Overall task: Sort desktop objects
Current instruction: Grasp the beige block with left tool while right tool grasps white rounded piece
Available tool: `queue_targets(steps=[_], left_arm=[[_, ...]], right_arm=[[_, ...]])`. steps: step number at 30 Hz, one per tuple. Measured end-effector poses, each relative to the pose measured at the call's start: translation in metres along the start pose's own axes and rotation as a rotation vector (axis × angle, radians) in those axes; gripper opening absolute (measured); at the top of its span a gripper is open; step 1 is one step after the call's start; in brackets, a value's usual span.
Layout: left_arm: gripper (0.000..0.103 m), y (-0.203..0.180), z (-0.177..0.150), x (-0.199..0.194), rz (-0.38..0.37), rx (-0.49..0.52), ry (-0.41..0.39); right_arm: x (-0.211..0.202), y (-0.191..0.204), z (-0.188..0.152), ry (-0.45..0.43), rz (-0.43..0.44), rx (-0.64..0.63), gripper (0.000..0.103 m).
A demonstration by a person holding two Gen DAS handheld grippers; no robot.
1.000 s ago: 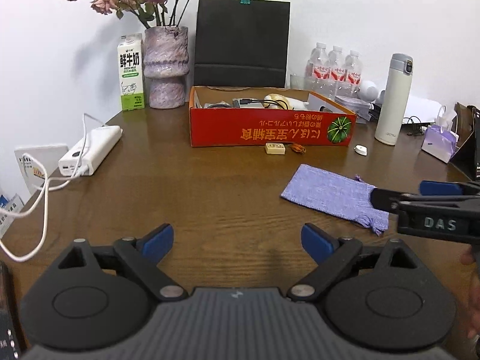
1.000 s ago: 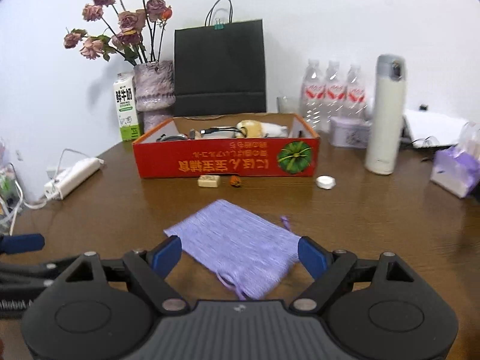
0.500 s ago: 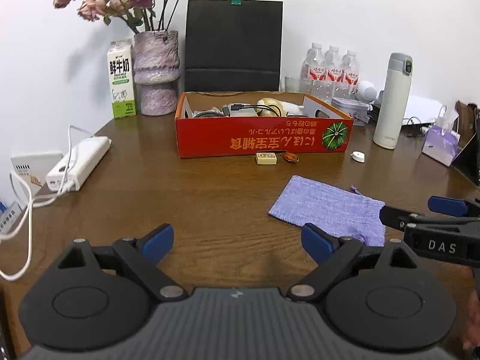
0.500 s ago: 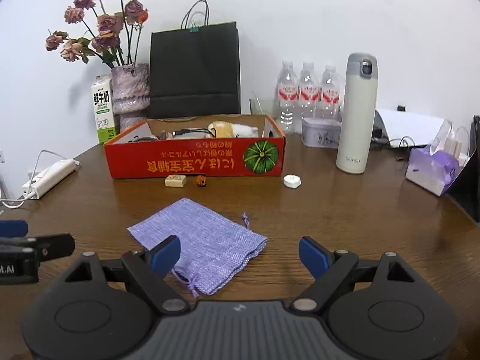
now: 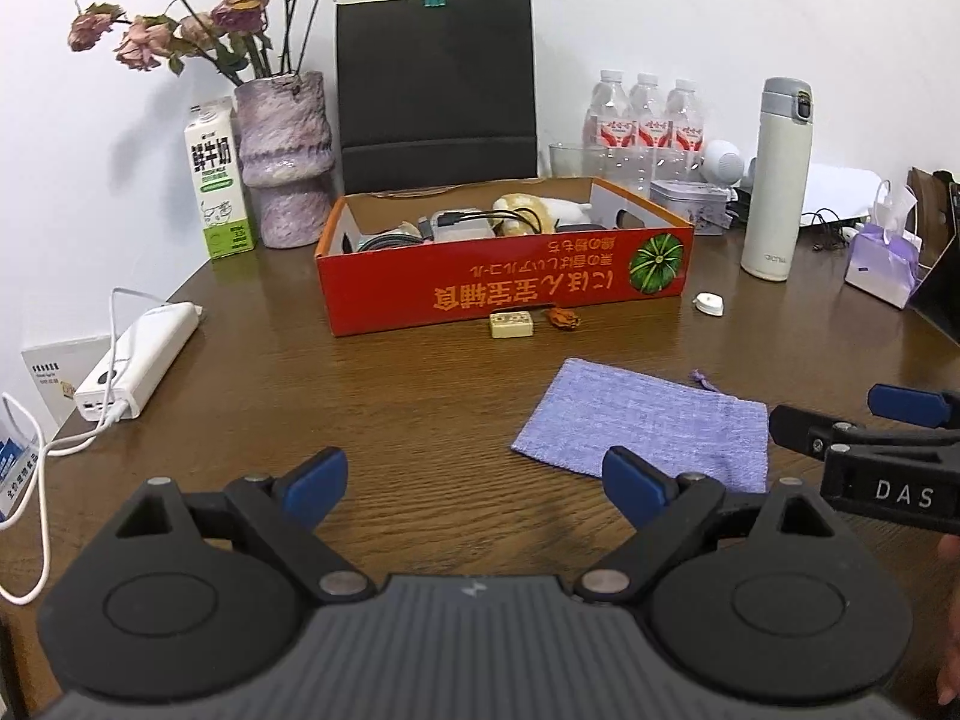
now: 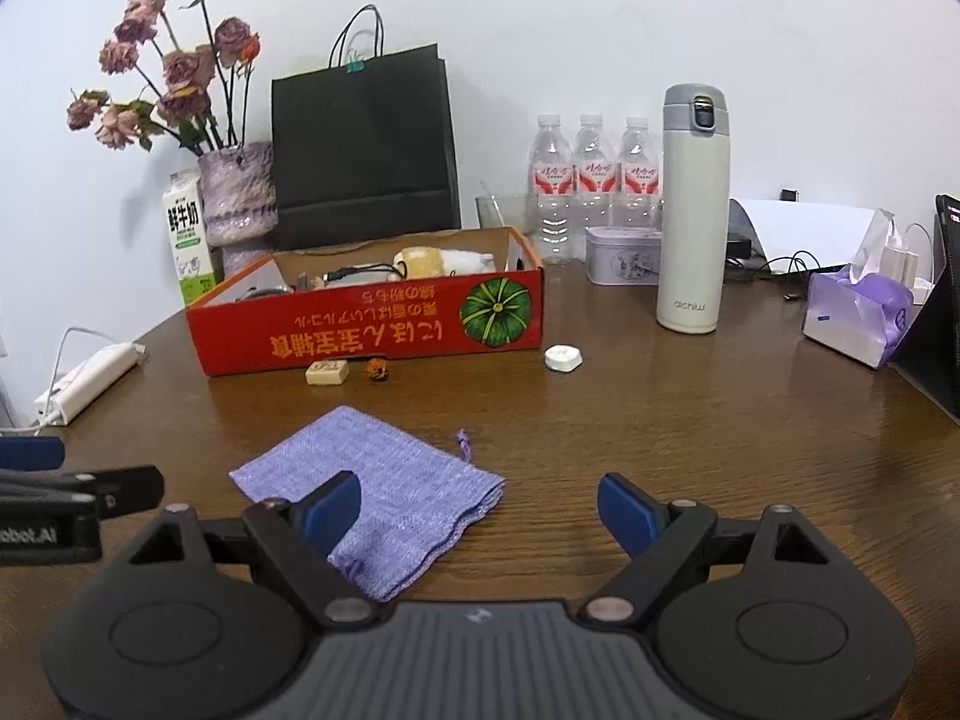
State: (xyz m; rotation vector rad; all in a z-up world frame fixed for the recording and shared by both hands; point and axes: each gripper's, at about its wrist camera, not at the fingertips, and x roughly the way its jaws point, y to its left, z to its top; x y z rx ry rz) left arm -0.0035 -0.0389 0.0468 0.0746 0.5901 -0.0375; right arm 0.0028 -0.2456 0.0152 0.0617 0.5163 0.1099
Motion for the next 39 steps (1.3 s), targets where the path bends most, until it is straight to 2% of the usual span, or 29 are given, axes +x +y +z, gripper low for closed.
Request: queue_targets(steps=[4, 9, 13, 16, 18, 21, 26, 29, 31, 32, 33, 34, 35, 39], left_arm=[[0.094, -0.005, 0.001, 0.003, -0.025, 0.008, -0.009], [0.094, -0.008, 0.013, 0.028, -0.086, -0.039, 0.002], [0.094, -0.014, 0.035, 0.061, -0.137, -0.006, -0.003], [0.093, -0.015, 0.056, 0.093, -0.139, -0.001, 0.01], [0.085, -0.015, 0.068, 0.116, -0.1, 0.008, 0.007], [0.072, -0.009, 0.079, 0.15, -0.053, 0.018, 0.054], [0.066, 0.008, 0.078, 0.178, -0.079, -0.074, 0.083], [0.059, 0.004, 0.077, 0.189, -0.088, -0.062, 0.102], [0.053, -0.001, 0.074, 0.19, -0.072, -0.039, 0.08], [0.042, -0.004, 0.074, 0.19, -0.07, -0.033, 0.07], [0.033, -0.006, 0.073, 0.189, -0.077, -0.025, 0.063], [0.033, -0.007, 0.073, 0.189, -0.08, -0.02, 0.062], [0.033, -0.008, 0.072, 0.188, -0.076, -0.026, 0.061], [0.032, -0.002, 0.065, 0.164, -0.077, -0.079, 0.053]], right_arm=[[-0.001, -0.005, 0.001, -0.005, -0.004, -0.002, 0.086], [0.004, -0.019, 0.004, 0.023, 0.009, -0.015, 0.086], [0.025, -0.033, 0.019, 0.066, 0.018, -0.01, 0.085], [0.046, -0.043, 0.041, 0.073, 0.055, 0.001, 0.084], [0.065, -0.052, 0.06, 0.071, 0.081, 0.036, 0.083], [0.105, -0.06, 0.085, 0.1, 0.052, 0.045, 0.078], [0.163, -0.057, 0.104, 0.188, 0.032, -0.022, 0.073], [0.18, -0.052, 0.102, 0.204, 0.037, -0.097, 0.062], [0.19, -0.053, 0.098, 0.227, 0.033, -0.083, 0.062], [0.193, -0.053, 0.095, 0.235, 0.036, -0.077, 0.058], [0.195, -0.052, 0.093, 0.234, 0.035, -0.084, 0.051], [0.195, -0.048, 0.091, 0.219, 0.023, -0.105, 0.045], [0.194, -0.047, 0.091, 0.215, 0.034, -0.105, 0.025], [0.189, -0.043, 0.092, 0.221, 0.072, -0.084, 0.026]])
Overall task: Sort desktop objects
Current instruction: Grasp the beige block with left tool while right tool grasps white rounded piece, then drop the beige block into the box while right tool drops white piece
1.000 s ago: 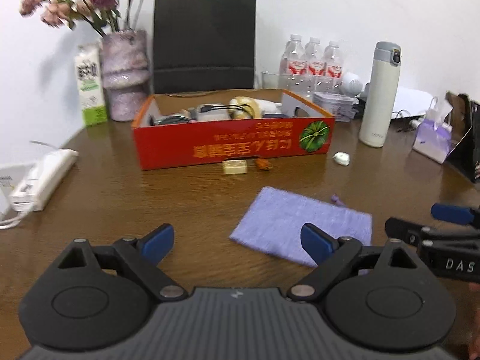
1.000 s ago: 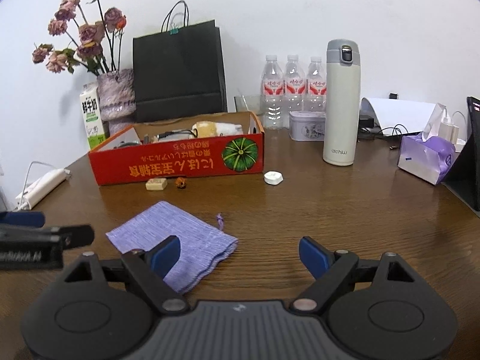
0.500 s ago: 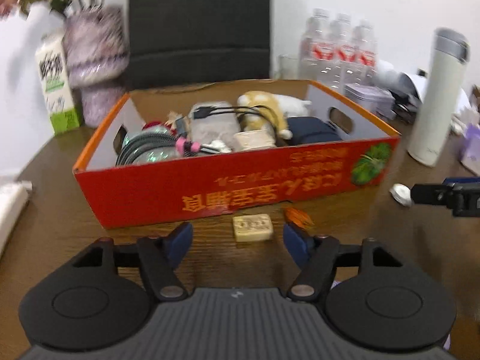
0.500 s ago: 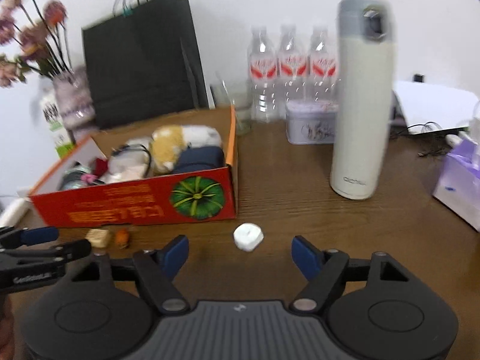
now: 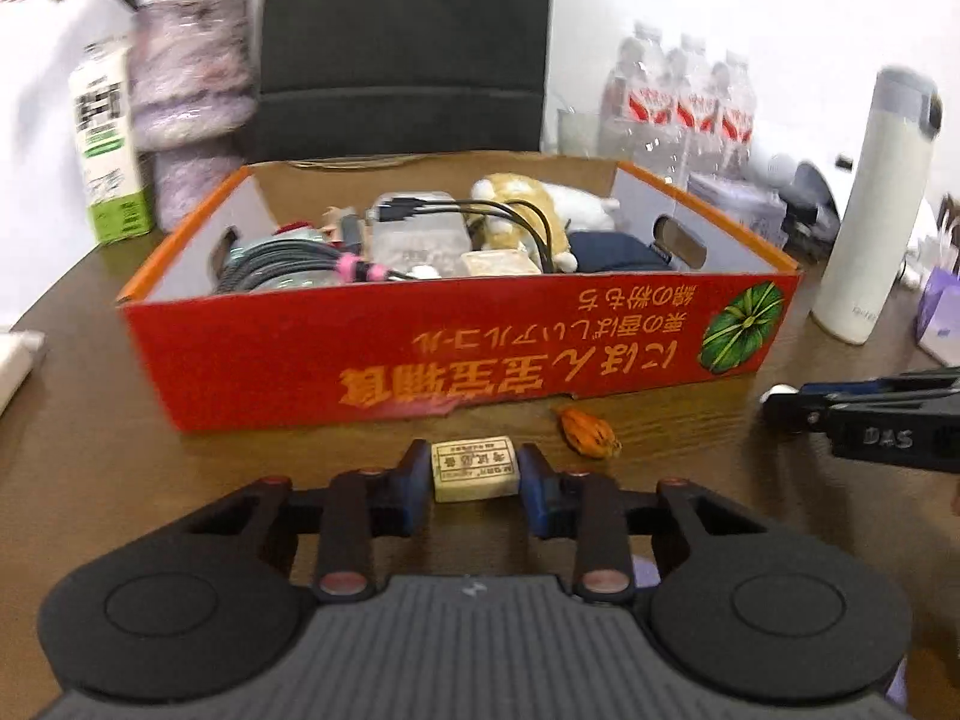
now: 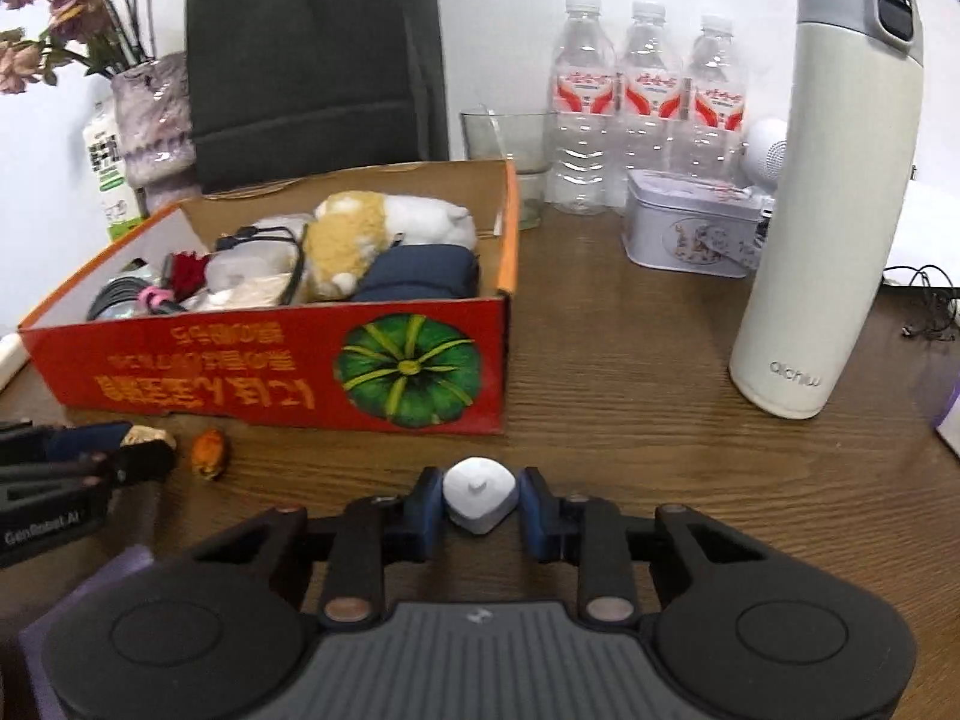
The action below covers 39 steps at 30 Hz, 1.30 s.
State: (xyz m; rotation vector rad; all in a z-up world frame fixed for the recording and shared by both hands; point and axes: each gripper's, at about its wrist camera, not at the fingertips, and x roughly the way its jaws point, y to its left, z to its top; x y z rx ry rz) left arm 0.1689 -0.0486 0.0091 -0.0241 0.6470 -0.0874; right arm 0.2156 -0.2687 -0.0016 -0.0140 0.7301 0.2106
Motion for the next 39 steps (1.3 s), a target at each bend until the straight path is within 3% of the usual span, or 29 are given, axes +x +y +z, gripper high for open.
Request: queue_targets(steps=[3, 7, 13, 16, 23, 33, 39], left_arm=[[0.032, 0.004, -0.003, -0.039, -0.006, -0.032, -0.046], [0.032, 0.009, -0.009, -0.105, -0.031, -0.076, -0.126], [0.032, 0.013, -0.027, -0.184, -0.05, -0.089, -0.226], [0.033, 0.007, -0.039, -0.206, -0.056, -0.057, -0.241], [0.033, -0.007, -0.056, -0.212, -0.043, -0.014, -0.205], [0.033, -0.014, -0.049, -0.193, -0.015, 0.022, -0.187], [0.033, -0.004, -0.033, -0.178, -0.053, -0.024, -0.181]], right_arm=[[-0.02, 0.012, 0.001, -0.037, 0.007, -0.017, 0.026], [-0.073, 0.034, -0.008, -0.14, 0.085, 0.023, 0.026], [-0.144, 0.071, -0.046, -0.228, 0.169, 0.035, 0.026], [-0.169, 0.085, -0.066, -0.246, 0.155, 0.014, 0.026], [-0.198, 0.096, -0.094, -0.265, 0.121, 0.003, 0.026], [-0.194, 0.09, -0.091, -0.289, 0.142, 0.018, 0.026], [-0.186, 0.081, -0.075, -0.31, 0.159, 0.039, 0.026]])
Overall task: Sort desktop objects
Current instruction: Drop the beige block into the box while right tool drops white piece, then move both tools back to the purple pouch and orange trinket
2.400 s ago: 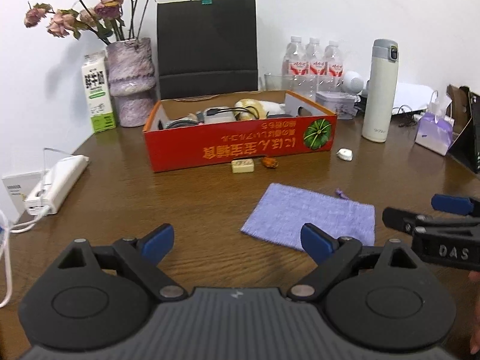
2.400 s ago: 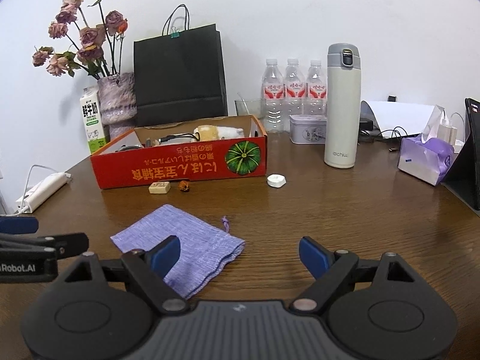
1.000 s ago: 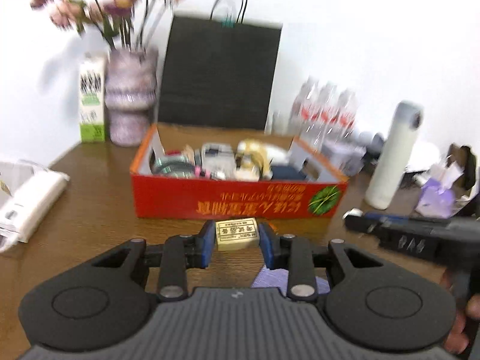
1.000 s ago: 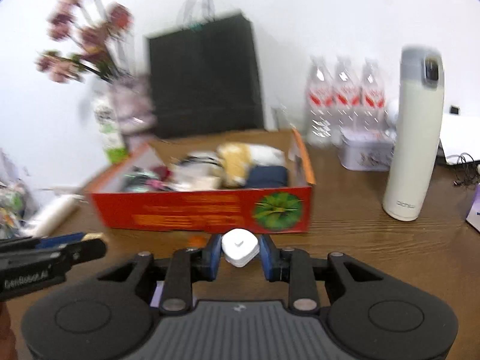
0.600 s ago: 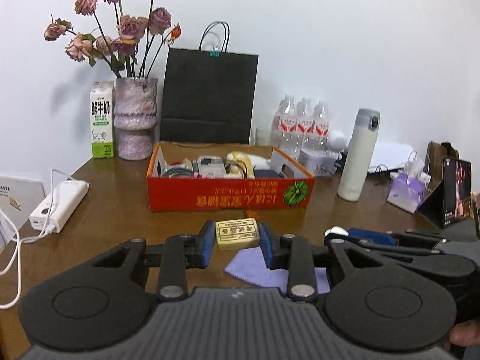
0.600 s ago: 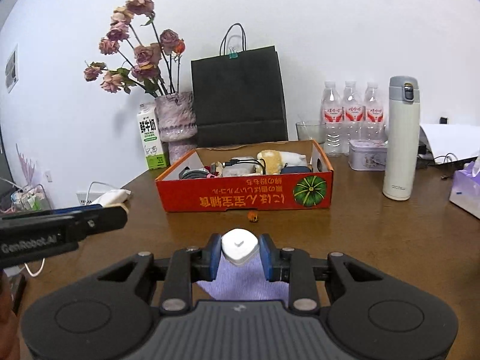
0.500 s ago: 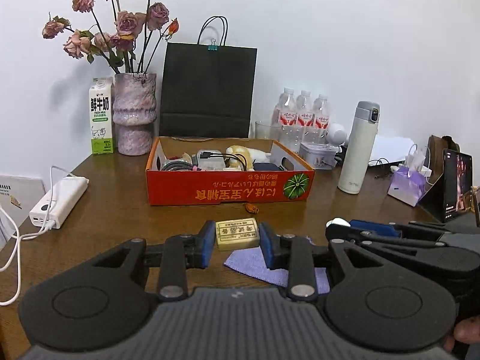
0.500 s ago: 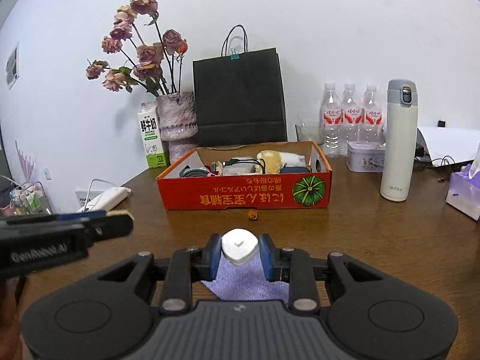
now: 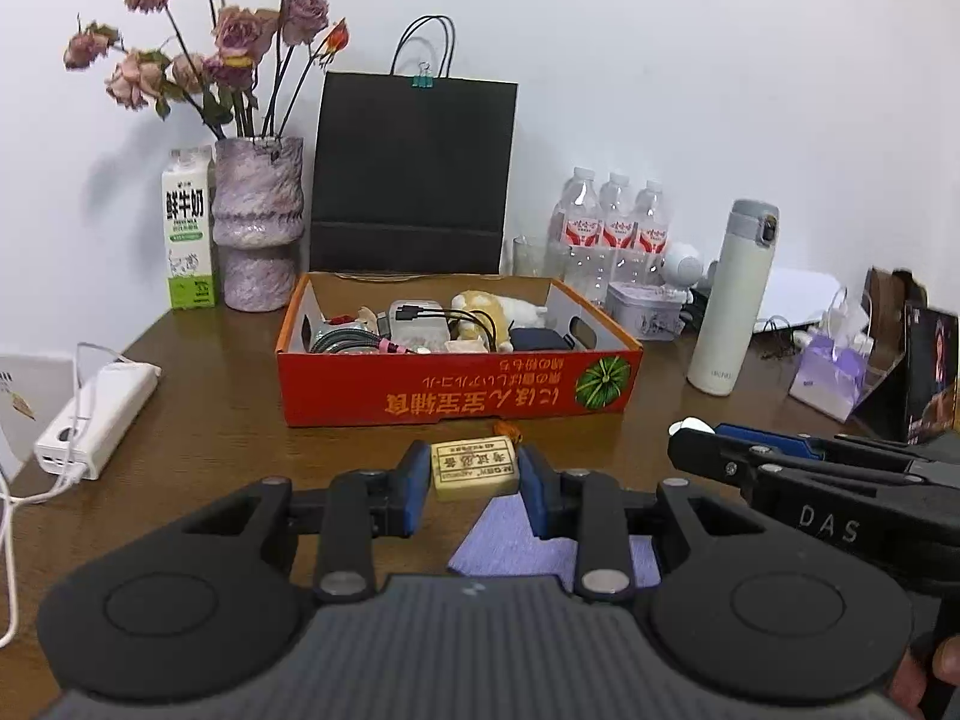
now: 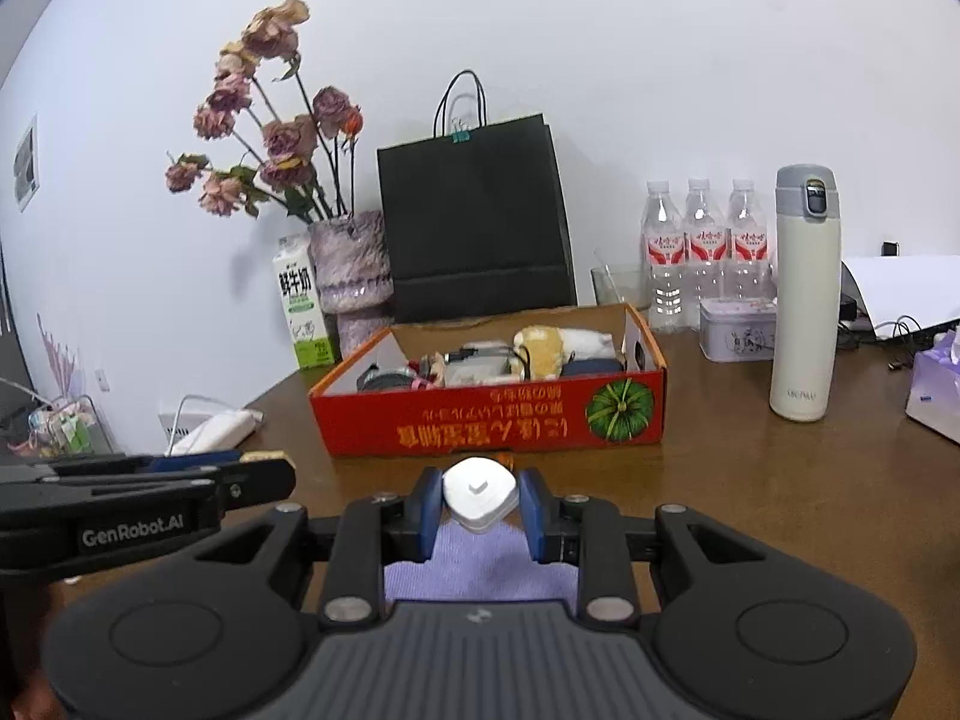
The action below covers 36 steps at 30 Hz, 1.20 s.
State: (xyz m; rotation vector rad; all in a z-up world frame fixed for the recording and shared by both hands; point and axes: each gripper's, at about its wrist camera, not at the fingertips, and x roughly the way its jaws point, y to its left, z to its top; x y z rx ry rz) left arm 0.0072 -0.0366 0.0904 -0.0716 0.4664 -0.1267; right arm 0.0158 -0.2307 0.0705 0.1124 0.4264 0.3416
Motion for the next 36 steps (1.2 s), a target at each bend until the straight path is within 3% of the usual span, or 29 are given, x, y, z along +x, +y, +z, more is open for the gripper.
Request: queue_targets(steps=[5, 7, 10, 15, 18, 21, 23, 24, 25, 27, 28, 32, 34, 36], left_arm=[[0.033, 0.008, 0.028, 0.036, -0.004, -0.007, 0.02], [0.033, 0.015, 0.049, 0.06, -0.052, -0.014, 0.031], [0.033, 0.036, 0.075, 0.113, -0.124, -0.096, 0.111], [0.033, 0.053, 0.105, 0.196, -0.1, -0.155, 0.205], [0.033, 0.054, 0.114, 0.236, -0.08, -0.125, 0.26], [0.033, 0.049, 0.112, 0.258, -0.116, -0.103, 0.332], [0.039, 0.049, 0.113, 0.264, -0.153, -0.099, 0.33], [0.046, 0.05, 0.113, 0.262, -0.15, -0.104, 0.305], [0.047, 0.051, 0.114, 0.258, -0.139, -0.108, 0.284], [0.049, 0.052, 0.12, 0.249, -0.136, -0.094, 0.255], [0.049, 0.054, 0.122, 0.242, -0.13, -0.088, 0.241], [0.054, 0.056, 0.128, 0.208, -0.059, -0.097, 0.187], [0.06, 0.056, 0.123, 0.181, -0.045, -0.1, 0.149], [0.074, 0.055, 0.11, 0.153, -0.034, -0.099, 0.105]], right_arm=[[0.022, -0.018, 0.023, -0.005, 0.009, 0.01, 0.026], [0.037, -0.035, 0.041, -0.012, 0.02, 0.046, 0.026], [0.073, -0.064, 0.076, 0.013, 0.076, 0.132, 0.026], [0.162, -0.096, 0.112, 0.14, 0.128, 0.23, 0.026], [0.218, -0.104, 0.117, 0.238, 0.073, 0.244, 0.026], [0.262, -0.102, 0.117, 0.312, 0.058, 0.223, 0.027], [0.286, -0.097, 0.114, 0.352, 0.045, 0.2, 0.028], [0.297, -0.095, 0.113, 0.368, 0.024, 0.194, 0.029], [0.304, -0.093, 0.113, 0.371, 0.005, 0.189, 0.031], [0.308, -0.092, 0.111, 0.366, -0.005, 0.182, 0.045], [0.306, -0.092, 0.112, 0.354, 0.001, 0.184, 0.047], [0.274, -0.093, 0.119, 0.28, 0.002, 0.195, 0.048], [0.249, -0.087, 0.12, 0.251, -0.02, 0.183, 0.05], [0.22, -0.075, 0.114, 0.237, -0.014, 0.151, 0.061]])
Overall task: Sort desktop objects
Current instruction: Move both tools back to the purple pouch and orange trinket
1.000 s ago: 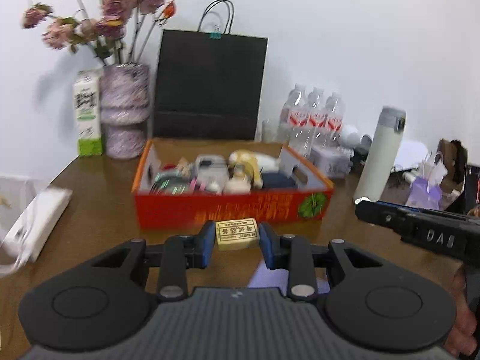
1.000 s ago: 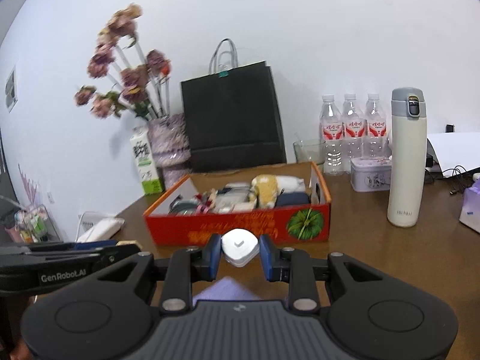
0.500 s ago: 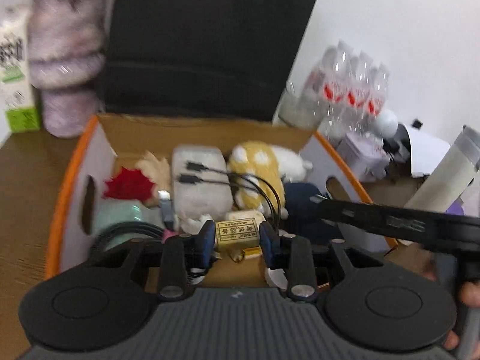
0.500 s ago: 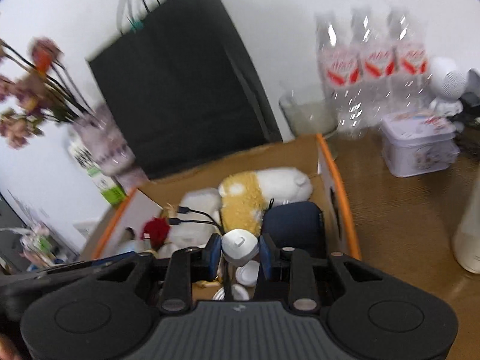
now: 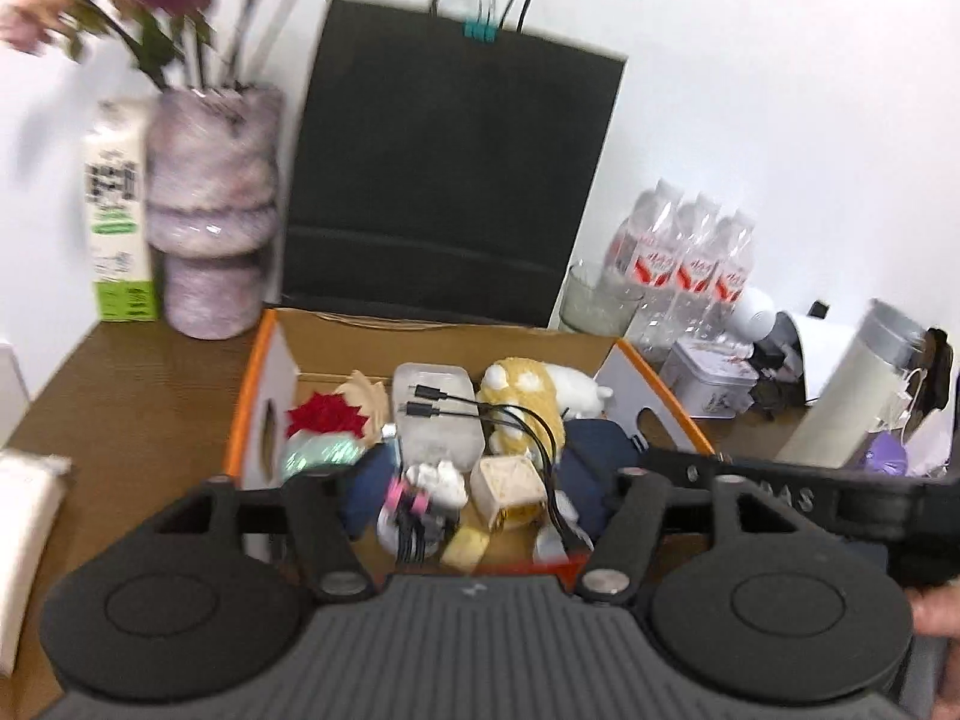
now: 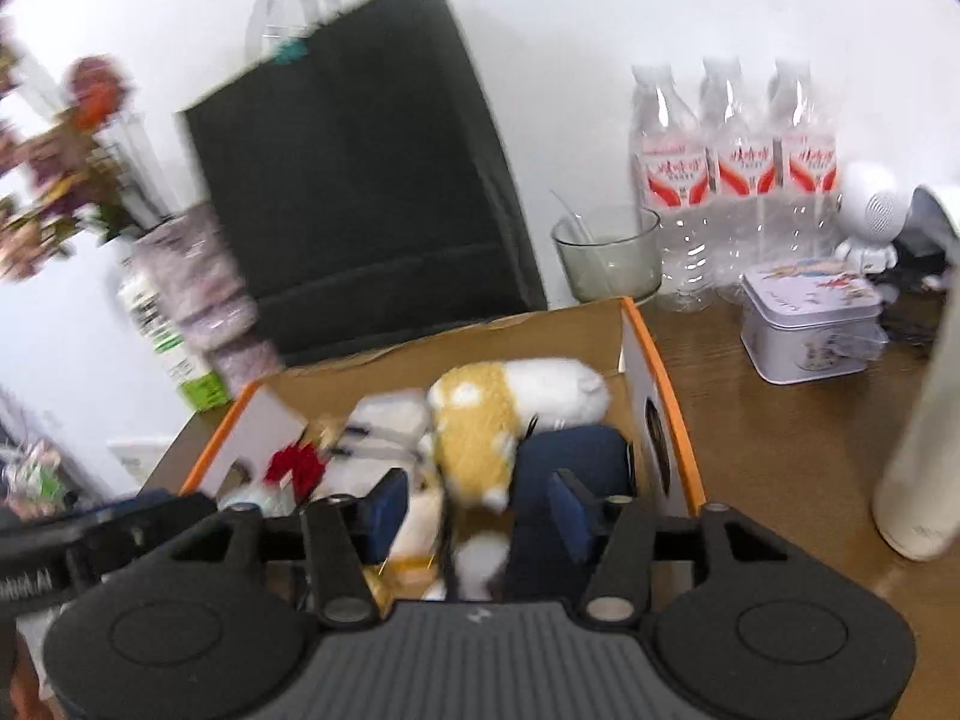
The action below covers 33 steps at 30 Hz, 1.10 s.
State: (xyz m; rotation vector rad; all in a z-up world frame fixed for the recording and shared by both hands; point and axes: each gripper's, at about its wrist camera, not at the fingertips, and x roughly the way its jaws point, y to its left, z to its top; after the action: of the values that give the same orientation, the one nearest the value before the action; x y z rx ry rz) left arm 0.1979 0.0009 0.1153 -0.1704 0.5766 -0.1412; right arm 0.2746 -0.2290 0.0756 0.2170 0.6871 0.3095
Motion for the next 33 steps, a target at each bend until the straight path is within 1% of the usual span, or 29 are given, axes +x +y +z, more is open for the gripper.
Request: queue_targets(steps=[2, 6, 8, 10, 13, 15, 16, 19, 23, 25, 28, 30, 33], left_arm=[[0.076, -0.003, -0.021, -0.024, 0.024, 0.003, -0.018], [0.081, -0.009, -0.069, -0.057, 0.08, 0.031, 0.003], [0.084, -0.011, -0.092, -0.068, 0.108, 0.046, 0.02], [0.085, -0.014, -0.113, -0.076, 0.135, 0.062, 0.036], [0.088, -0.018, -0.142, -0.087, 0.152, 0.085, 0.057], [0.099, -0.019, -0.158, -0.094, 0.154, 0.102, 0.052], [0.101, -0.018, -0.165, -0.097, 0.156, 0.108, 0.049], [0.101, -0.016, -0.179, -0.104, 0.153, 0.123, 0.054], [0.101, -0.014, -0.188, -0.112, 0.151, 0.133, 0.052], [0.101, -0.012, -0.188, -0.114, 0.157, 0.128, 0.054], [0.101, -0.011, -0.187, -0.116, 0.163, 0.113, 0.043], [0.101, -0.011, -0.188, -0.117, 0.158, 0.11, 0.032], [0.101, -0.015, -0.188, -0.114, 0.149, 0.118, 0.035]], right_arm=[[-0.025, 0.009, -0.02, -0.012, 0.004, -0.037, 0.066], [-0.068, 0.029, -0.07, -0.032, -0.047, -0.11, 0.072], [-0.081, 0.036, -0.093, -0.026, -0.064, -0.131, 0.075], [-0.093, 0.04, -0.116, -0.013, -0.074, -0.147, 0.076], [-0.105, 0.043, -0.149, 0.005, -0.088, -0.172, 0.078], [-0.114, 0.043, -0.168, 0.009, -0.1, -0.178, 0.08], [-0.117, 0.043, -0.176, 0.008, -0.105, -0.177, 0.081], [-0.127, 0.043, -0.197, 0.012, -0.121, -0.185, 0.084], [-0.141, 0.042, -0.21, -0.012, -0.122, -0.192, 0.09], [-0.143, 0.04, -0.213, -0.024, -0.127, -0.177, 0.09], [-0.141, 0.038, -0.216, -0.015, -0.13, -0.171, 0.09], [-0.139, 0.038, -0.217, -0.012, -0.135, -0.173, 0.09], [-0.138, 0.034, -0.22, -0.009, -0.137, -0.167, 0.09]])
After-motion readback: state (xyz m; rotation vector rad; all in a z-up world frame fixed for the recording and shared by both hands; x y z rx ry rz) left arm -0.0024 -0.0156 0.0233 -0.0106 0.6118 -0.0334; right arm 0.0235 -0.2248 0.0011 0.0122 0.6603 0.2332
